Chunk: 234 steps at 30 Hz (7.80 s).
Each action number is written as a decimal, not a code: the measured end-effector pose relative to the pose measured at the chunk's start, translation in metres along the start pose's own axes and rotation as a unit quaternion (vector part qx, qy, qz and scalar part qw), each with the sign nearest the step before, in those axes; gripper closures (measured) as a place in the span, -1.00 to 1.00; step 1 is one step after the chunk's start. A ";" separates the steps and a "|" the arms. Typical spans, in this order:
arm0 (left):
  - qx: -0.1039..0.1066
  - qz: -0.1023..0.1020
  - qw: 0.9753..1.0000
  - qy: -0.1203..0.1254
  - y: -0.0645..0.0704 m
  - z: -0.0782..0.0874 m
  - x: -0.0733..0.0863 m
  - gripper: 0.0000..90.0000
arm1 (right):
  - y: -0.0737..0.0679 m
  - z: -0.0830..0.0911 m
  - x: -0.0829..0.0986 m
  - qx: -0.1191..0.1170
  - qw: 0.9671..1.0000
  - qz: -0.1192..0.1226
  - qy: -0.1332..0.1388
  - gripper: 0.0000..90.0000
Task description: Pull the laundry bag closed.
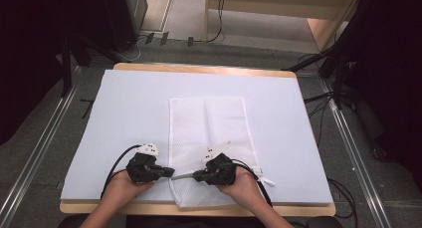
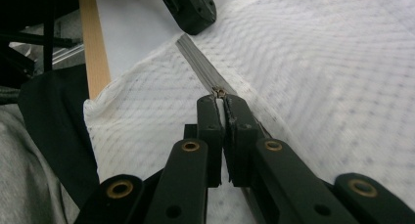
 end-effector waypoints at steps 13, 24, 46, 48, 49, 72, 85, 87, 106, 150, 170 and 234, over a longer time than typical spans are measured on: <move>0.000 0.002 1.000 -0.002 0.000 0.000 0.000 1.00 | 0.008 0.020 0.010 0.008 1.000 -0.011 0.005 0.97; -0.001 0.008 1.000 0.000 -0.001 0.000 0.000 1.00 | 0.011 0.031 0.017 0.009 1.000 -0.010 0.009 0.97; -0.001 0.004 1.000 0.000 -0.001 0.000 0.000 1.00 | 0.017 0.047 0.025 0.020 1.000 -0.015 0.012 0.97; 0.000 0.006 1.000 0.000 -0.001 0.000 0.000 1.00 | 0.017 0.049 0.025 0.022 1.000 -0.016 0.013 0.97; 0.000 0.005 1.000 0.000 -0.001 0.000 0.000 1.00 | 0.017 0.050 0.026 0.022 1.000 -0.018 0.012 0.97; -0.001 0.011 1.000 0.000 0.000 0.000 0.000 1.00 | 0.024 0.071 0.037 0.041 0.999 -0.021 0.023 0.97; 0.001 0.013 1.000 0.000 -0.001 0.000 0.000 1.00 | 0.028 0.081 0.041 0.044 0.999 -0.014 0.023 0.97; 0.000 0.012 1.000 0.000 -0.001 0.000 0.000 1.00 | 0.030 0.083 0.042 0.044 0.999 -0.014 0.023 0.97; 0.003 0.016 1.000 0.000 -0.001 0.000 0.000 1.00 | 0.037 0.096 0.048 0.035 0.999 -0.020 0.026 0.97; 0.001 0.021 1.000 0.001 -0.001 0.000 0.000 1.00 | 0.053 0.125 0.064 0.043 0.998 -0.037 0.026 0.97; 0.001 0.021 1.000 0.002 -0.001 0.000 0.000 1.00 | 0.058 0.140 0.073 0.046 0.998 -0.040 0.029 0.97; -0.114 0.075 0.987 0.081 -0.053 0.062 -0.009 -0.17 | 0.108 0.198 0.104 0.234 0.962 -0.101 0.097 -0.05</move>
Point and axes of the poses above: each handheld gripper's, and its own axes: z roughly backward along the jaws, x roughly out of its underside, y roughly to its right, the point moved 3 cm from there along -z, roughly forward along the jaws, and after that the axes turned 10 degrees about y, right-handed, at the moved point
